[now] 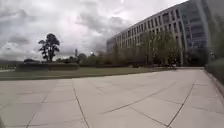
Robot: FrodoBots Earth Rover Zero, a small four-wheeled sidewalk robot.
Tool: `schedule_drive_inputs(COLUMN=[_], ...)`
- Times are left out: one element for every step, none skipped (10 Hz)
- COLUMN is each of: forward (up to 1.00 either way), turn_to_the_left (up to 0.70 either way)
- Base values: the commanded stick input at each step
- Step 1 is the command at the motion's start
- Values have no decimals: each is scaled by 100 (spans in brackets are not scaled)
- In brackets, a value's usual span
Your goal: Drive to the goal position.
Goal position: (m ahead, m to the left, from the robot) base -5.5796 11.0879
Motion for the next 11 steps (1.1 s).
schedule_drive_inputs(forward=[0, 0, 0, 0, 0, 0, 0, 0, 0, 0, 0], turn_to_the_left=[70, 70, 70, 70, 70, 70, 70, 70, 70, 70, 70])
